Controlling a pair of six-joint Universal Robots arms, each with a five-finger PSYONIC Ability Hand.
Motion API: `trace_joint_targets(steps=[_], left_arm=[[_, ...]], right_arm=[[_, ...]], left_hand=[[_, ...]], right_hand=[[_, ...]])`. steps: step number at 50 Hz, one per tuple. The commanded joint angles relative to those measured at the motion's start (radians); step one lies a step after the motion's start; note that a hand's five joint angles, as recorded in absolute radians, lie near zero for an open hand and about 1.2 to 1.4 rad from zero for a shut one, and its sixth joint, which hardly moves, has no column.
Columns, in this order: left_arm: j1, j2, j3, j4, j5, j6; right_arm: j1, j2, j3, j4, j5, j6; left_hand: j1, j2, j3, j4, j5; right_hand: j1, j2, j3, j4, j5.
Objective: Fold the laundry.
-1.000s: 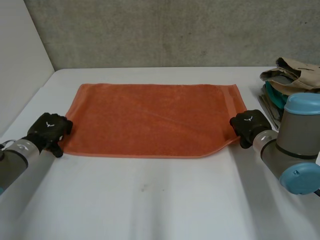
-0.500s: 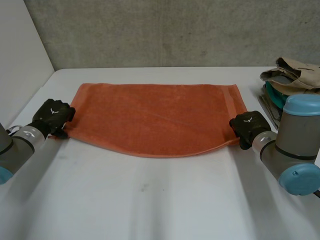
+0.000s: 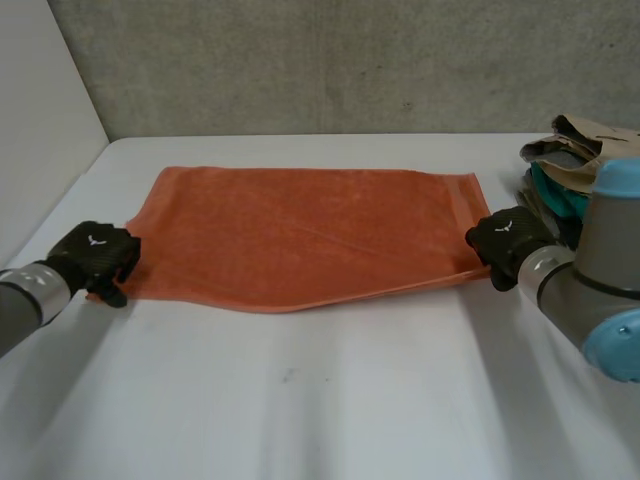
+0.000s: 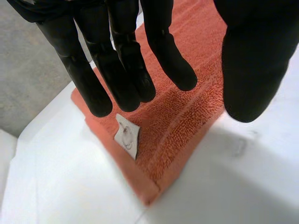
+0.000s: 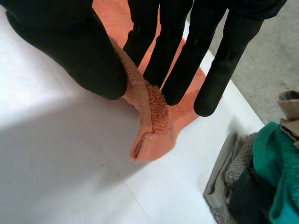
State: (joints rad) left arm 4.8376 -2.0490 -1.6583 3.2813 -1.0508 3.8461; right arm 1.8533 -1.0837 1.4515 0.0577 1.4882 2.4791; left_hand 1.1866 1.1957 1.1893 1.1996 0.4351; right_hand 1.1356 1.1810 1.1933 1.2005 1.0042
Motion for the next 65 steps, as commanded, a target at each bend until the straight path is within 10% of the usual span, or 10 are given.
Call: trace_joint_targets(steps=[1, 4, 21, 65], left_arm=[[0.059, 0.073, -0.077, 0.128, 0.017, 0.007], [0.057, 0.027, -0.074, 0.173, 0.014, 0.01], [0.054, -0.123, -0.005, 0.201, 0.011, 0.009], [-0.036, -0.293, 0.252, 0.198, -0.025, -0.014]], right_arm=[[0.006, -0.025, -0.01, 0.08, -0.014, -0.048], [0.006, 0.01, -0.01, 0.077, -0.014, -0.046], [0.0, 0.057, 0.013, 0.022, -0.011, -0.035], [0.009, 0.1, 0.02, -0.004, -0.005, -0.034]], left_hand=[[0.05, 0.041, 0.048, 0.037, 0.627], [-0.482, -0.491, -0.485, -0.495, 0.095], [-0.465, -0.474, -0.468, -0.478, 0.112], [0.132, 0.123, 0.13, 0.119, 0.709]], right_hand=[[0.261, 0.215, 0.203, 0.196, 0.218], [0.261, 0.215, 0.203, 0.196, 0.218], [0.261, 0.215, 0.203, 0.196, 0.218], [0.261, 0.215, 0.203, 0.196, 0.218]])
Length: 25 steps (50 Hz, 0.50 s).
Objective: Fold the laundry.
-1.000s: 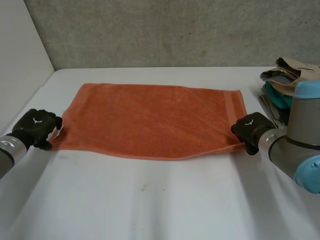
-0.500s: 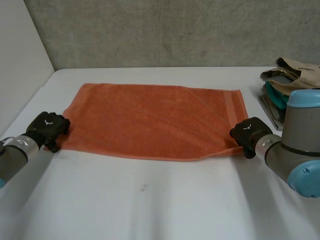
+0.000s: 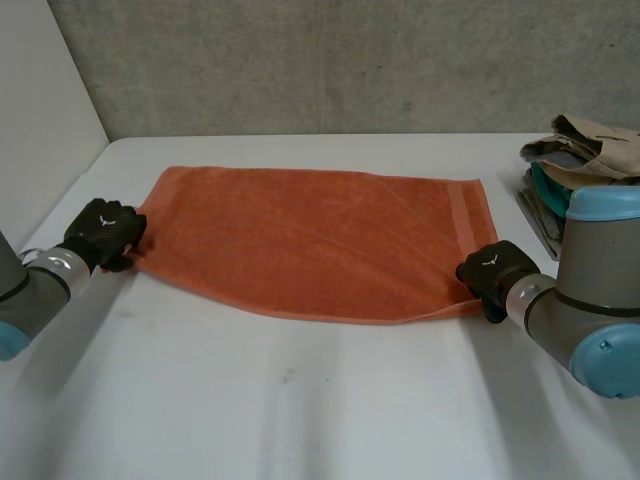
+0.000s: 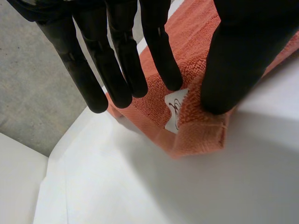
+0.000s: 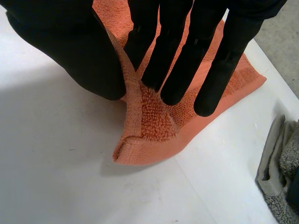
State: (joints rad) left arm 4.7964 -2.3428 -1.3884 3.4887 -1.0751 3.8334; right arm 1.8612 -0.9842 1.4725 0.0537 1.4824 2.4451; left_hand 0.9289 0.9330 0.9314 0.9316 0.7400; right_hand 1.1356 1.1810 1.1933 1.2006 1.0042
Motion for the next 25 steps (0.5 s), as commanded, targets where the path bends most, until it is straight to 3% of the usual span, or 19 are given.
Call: trace_joint_targets(steps=[1, 10, 16, 21, 25], left_arm=[[0.008, 0.0, -0.021, -0.01, 0.0, -0.002], [0.031, 0.055, -0.099, -0.033, 0.001, -0.011], [0.052, 0.256, -0.254, -0.1, 0.007, -0.006], [0.071, 0.46, -0.424, -0.192, 0.006, 0.023], [0.149, 0.638, -0.566, -0.33, 0.006, 0.121]], right_arm=[[0.001, 0.001, -0.001, 0.0, 0.001, 0.0], [-0.007, -0.011, -0.009, 0.006, 0.006, 0.0], [-0.008, -0.037, -0.008, 0.052, 0.006, -0.015], [-0.01, -0.158, 0.024, 0.333, 0.004, -0.092], [-0.017, -0.224, 0.113, 0.53, 0.028, -0.222]], left_hand=[[0.432, 0.428, 0.43, 0.429, 0.446], [0.467, 0.463, 0.465, 0.465, 0.482], [0.467, 0.463, 0.465, 0.465, 0.482], [0.467, 0.463, 0.465, 0.465, 0.482], [0.467, 0.463, 0.465, 0.465, 0.482]], right_hand=[[0.261, 0.215, 0.203, 0.196, 0.218], [0.261, 0.215, 0.203, 0.196, 0.218], [0.261, 0.215, 0.203, 0.196, 0.218], [0.261, 0.215, 0.203, 0.196, 0.218], [0.261, 0.215, 0.203, 0.196, 0.218]])
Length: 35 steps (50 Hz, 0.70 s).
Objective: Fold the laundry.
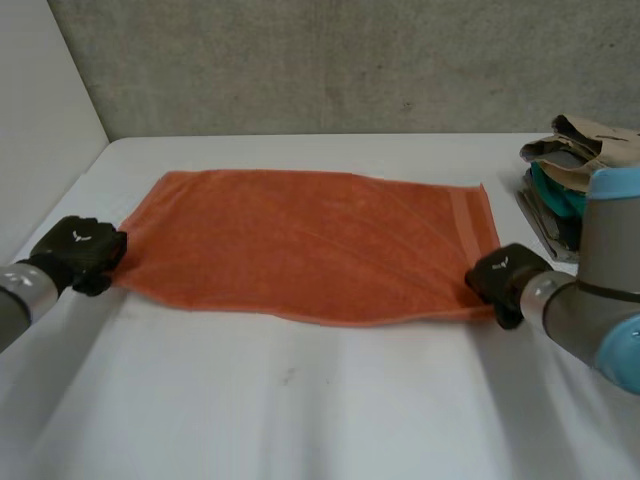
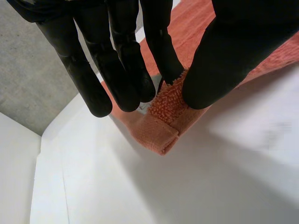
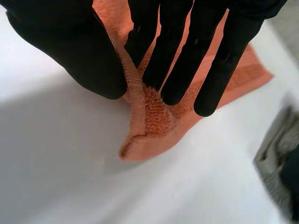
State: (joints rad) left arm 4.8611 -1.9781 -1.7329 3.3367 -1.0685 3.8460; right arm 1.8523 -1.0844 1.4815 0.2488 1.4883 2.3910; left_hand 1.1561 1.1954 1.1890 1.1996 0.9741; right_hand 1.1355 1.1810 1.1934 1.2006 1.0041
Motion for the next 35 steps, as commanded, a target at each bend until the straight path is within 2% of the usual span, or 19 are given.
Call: trace_joint_targets(steps=[1, 4, 5, 8, 10, 12, 13, 16, 20, 24, 28, 35], left_arm=[[0.135, 0.333, -0.272, -0.251, 0.001, 0.186], [0.21, 0.384, -0.323, -0.354, 0.012, 0.312], [0.244, 0.38, -0.342, -0.409, 0.012, 0.396], [0.255, 0.364, -0.347, -0.457, 0.012, 0.492], [0.221, 0.305, -0.312, -0.436, 0.01, 0.517], [0.177, 0.251, -0.268, -0.399, 0.008, 0.491], [0.125, 0.204, -0.219, -0.355, 0.001, 0.445], [0.051, 0.147, -0.145, -0.283, -0.007, 0.365], [-0.041, 0.033, 0.007, -0.108, -0.037, 0.245], [-0.116, -0.071, 0.146, 0.021, -0.094, 0.175], [-0.19, -0.18, 0.289, 0.092, -0.163, 0.123], [-0.242, -0.358, 0.542, 0.112, -0.251, 0.087]], right_arm=[[-0.013, -0.135, 0.117, 0.34, 0.029, -0.188], [-0.036, -0.155, 0.137, 0.287, 0.049, -0.24], [-0.038, -0.155, 0.134, 0.264, 0.053, -0.242], [-0.036, -0.152, 0.112, 0.19, 0.061, -0.237], [-0.031, -0.129, 0.099, 0.156, 0.061, -0.222], [-0.03, -0.065, 0.068, 0.115, 0.064, -0.169], [-0.027, -0.042, 0.054, 0.1, 0.066, -0.147], [-0.016, 0.018, 0.005, 0.04, 0.095, -0.084], [-0.013, 0.038, -0.033, -0.048, 0.147, -0.052], [-0.012, 0.076, -0.089, -0.163, 0.178, -0.062], [-0.012, 0.141, -0.168, -0.226, 0.185, -0.062], [-0.007, 0.296, -0.381, -0.246, 0.185, -0.061]], left_hand=[[0.24, 0.201, 0.207, 0.197, 0.248], [0.24, 0.201, 0.207, 0.197, 0.248], [0.24, 0.201, 0.207, 0.197, 0.248], [0.24, 0.201, 0.207, 0.197, 0.248], [0.24, 0.201, 0.207, 0.197, 0.248], [0.24, 0.201, 0.207, 0.197, 0.248], [0.24, 0.201, 0.207, 0.197, 0.248], [0.24, 0.201, 0.207, 0.197, 0.248], [0.24, 0.201, 0.207, 0.197, 0.248], [0.24, 0.201, 0.207, 0.197, 0.248], [0.24, 0.201, 0.207, 0.197, 0.248], [0.24, 0.201, 0.207, 0.197, 0.248]], right_hand=[[0.261, 0.215, 0.203, 0.196, 0.218], [0.261, 0.215, 0.203, 0.196, 0.218], [0.261, 0.215, 0.203, 0.196, 0.218], [0.261, 0.215, 0.203, 0.196, 0.218], [0.261, 0.215, 0.203, 0.196, 0.218], [0.261, 0.215, 0.203, 0.196, 0.218], [0.261, 0.215, 0.203, 0.196, 0.218], [0.261, 0.215, 0.203, 0.196, 0.218], [0.261, 0.215, 0.203, 0.196, 0.218], [0.261, 0.215, 0.203, 0.196, 0.218], [0.261, 0.215, 0.203, 0.196, 0.218], [0.261, 0.215, 0.203, 0.196, 0.218]])
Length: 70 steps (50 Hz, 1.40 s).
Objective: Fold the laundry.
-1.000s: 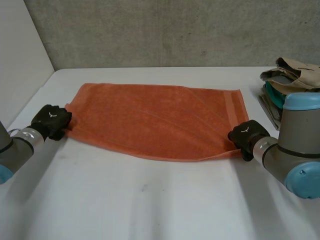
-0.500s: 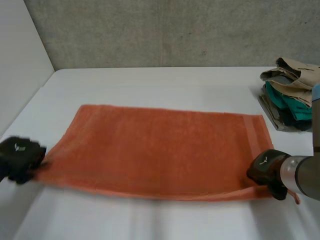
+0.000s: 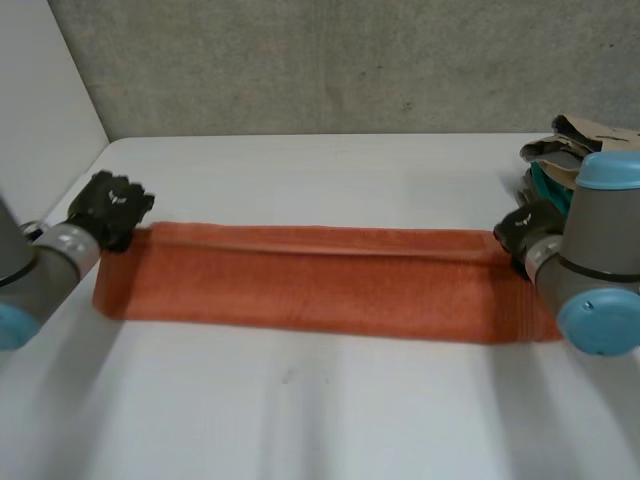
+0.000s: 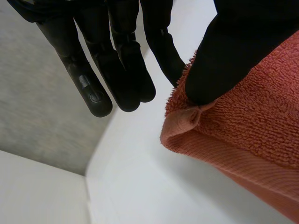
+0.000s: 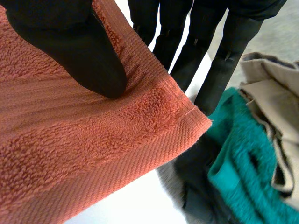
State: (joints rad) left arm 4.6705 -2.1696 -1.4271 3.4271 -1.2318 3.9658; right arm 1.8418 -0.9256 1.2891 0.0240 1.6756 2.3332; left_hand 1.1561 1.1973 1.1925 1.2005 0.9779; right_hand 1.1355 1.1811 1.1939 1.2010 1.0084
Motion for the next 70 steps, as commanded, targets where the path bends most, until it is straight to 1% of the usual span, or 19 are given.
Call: trace_joint_targets(steps=[1, 10, 11, 12, 13, 15, 16, 22, 27, 32, 39, 45, 48, 49, 50, 57, 59, 65, 70], left_arm=[[-0.061, -0.209, 0.296, 0.021, -0.1, -0.037], [-0.114, -0.395, 0.551, 0.032, -0.133, -0.065], [-0.122, -0.407, 0.562, 0.034, -0.133, -0.074], [-0.139, -0.421, 0.571, 0.034, -0.129, -0.098], [-0.15, -0.423, 0.571, 0.034, -0.129, -0.112], [-0.171, -0.423, 0.57, 0.035, -0.13, -0.137], [-0.191, -0.417, 0.568, 0.037, -0.133, -0.161], [-0.208, -0.28, 0.482, 0.029, -0.158, -0.243], [-0.199, -0.101, 0.298, 0.035, -0.158, -0.312], [-0.17, 0.066, 0.087, 0.043, -0.149, -0.391], [-0.148, 0.128, -0.09, 0.139, -0.133, -0.425], [-0.154, 0.123, -0.139, 0.192, -0.123, -0.425], [-0.159, 0.12, -0.147, 0.195, -0.123, -0.425], [-0.159, 0.12, -0.148, 0.195, -0.123, -0.427], [-0.159, 0.122, -0.15, 0.195, -0.123, -0.427], [-0.156, 0.154, -0.174, 0.195, -0.123, -0.427], [-0.156, 0.187, -0.184, 0.195, -0.123, -0.427], [-0.151, 0.238, -0.222, 0.195, -0.123, -0.428], [-0.145, 0.264, -0.254, 0.195, -0.121, -0.428]], right_arm=[[0.004, 0.157, -0.214, -0.021, -0.002, -0.005], [0.004, 0.358, -0.508, -0.053, 0.004, -0.02], [0.004, 0.384, -0.549, -0.055, 0.012, -0.028], [0.005, 0.398, -0.568, -0.055, 0.016, -0.032], [0.005, 0.407, -0.585, -0.05, 0.021, -0.032], [0.016, 0.416, -0.605, -0.052, 0.039, -0.025], [0.02, 0.413, -0.605, -0.05, 0.047, -0.022], [0.039, 0.308, -0.509, -0.015, 0.088, 0.087], [0.031, 0.063, -0.239, 0.078, -0.002, 0.273], [-0.004, -0.113, -0.007, 0.126, -0.123, 0.35], [-0.111, -0.128, 0.215, -0.004, -0.191, 0.357], [-0.116, -0.044, 0.216, -0.133, -0.182, 0.347], [-0.118, 0.005, 0.196, -0.139, -0.172, 0.322], [-0.119, 0.011, 0.191, -0.142, -0.166, 0.316], [-0.125, 0.017, 0.19, -0.154, -0.148, 0.307], [-0.196, -0.114, 0.294, -0.337, -0.028, 0.194], [-0.239, -0.192, 0.332, -0.334, -0.03, 0.079], [-0.319, -0.199, 0.34, -0.342, -0.013, -0.185], [-0.215, -0.193, 0.259, -0.377, -0.033, -0.287]], left_hand=[[0.24, 0.199, 0.204, 0.196, 0.244], [0.24, 0.199, 0.204, 0.196, 0.244], [0.24, 0.199, 0.204, 0.196, 0.244], [-0.739, -0.78, -0.775, -0.783, -0.735], [-0.982, -1.023, -1.018, -1.026, -0.978], [-0.703, -0.744, -0.739, -0.747, -0.699], [-0.982, -1.023, -1.018, -1.026, -0.978], [-0.982, -1.023, -1.018, -1.026, -0.978], [-0.982, -1.023, -1.018, -1.026, -0.978], [-0.982, -1.023, -1.018, -1.026, -0.978], [-0.982, -1.023, -1.018, -1.026, -0.978], [-0.982, -1.023, -1.018, -1.026, -0.978], [-0.982, -1.023, -1.018, -1.026, -0.978], [-0.982, -1.023, -1.018, -1.026, -0.978], [-0.982, -1.023, -1.018, -1.026, -0.978], [-0.982, -1.023, -1.018, -1.026, -0.978], [-0.982, -1.023, -1.018, -1.026, -0.978], [-0.982, -1.023, -1.018, -1.026, -0.978], [-0.982, -1.023, -1.018, -1.026, -0.978]], right_hand=[[0.261, 0.215, 0.202, 0.195, 0.213], [0.227, 0.181, 0.169, 0.161, 0.18], [-0.765, -0.81, -0.823, -0.83, -0.812], [-0.961, -1.007, -1.019, -1.026, -1.008], [-0.961, -1.007, -1.019, -1.026, -1.008], [-0.961, -1.007, -1.019, -1.026, -1.008], [-0.961, -1.007, -1.019, -1.026, -1.008], [-0.961, -1.007, -1.019, -1.026, -1.008], [-0.961, -1.007, -1.019, -1.026, -1.008], [-0.961, -1.007, -1.019, -1.026, -1.008], [-0.731, -0.777, -0.789, -0.796, -0.778], [-0.675, -0.72, -0.733, -0.74, -0.722], [-0.564, -0.61, -0.622, -0.629, -0.611], [-0.36, -0.405, -0.418, -0.425, -0.407], [0.255, 0.209, 0.196, 0.189, 0.207], [0.261, 0.215, 0.202, 0.195, 0.213], [0.261, 0.215, 0.202, 0.195, 0.213], [0.261, 0.215, 0.202, 0.195, 0.213], [0.261, 0.215, 0.202, 0.195, 0.213]])
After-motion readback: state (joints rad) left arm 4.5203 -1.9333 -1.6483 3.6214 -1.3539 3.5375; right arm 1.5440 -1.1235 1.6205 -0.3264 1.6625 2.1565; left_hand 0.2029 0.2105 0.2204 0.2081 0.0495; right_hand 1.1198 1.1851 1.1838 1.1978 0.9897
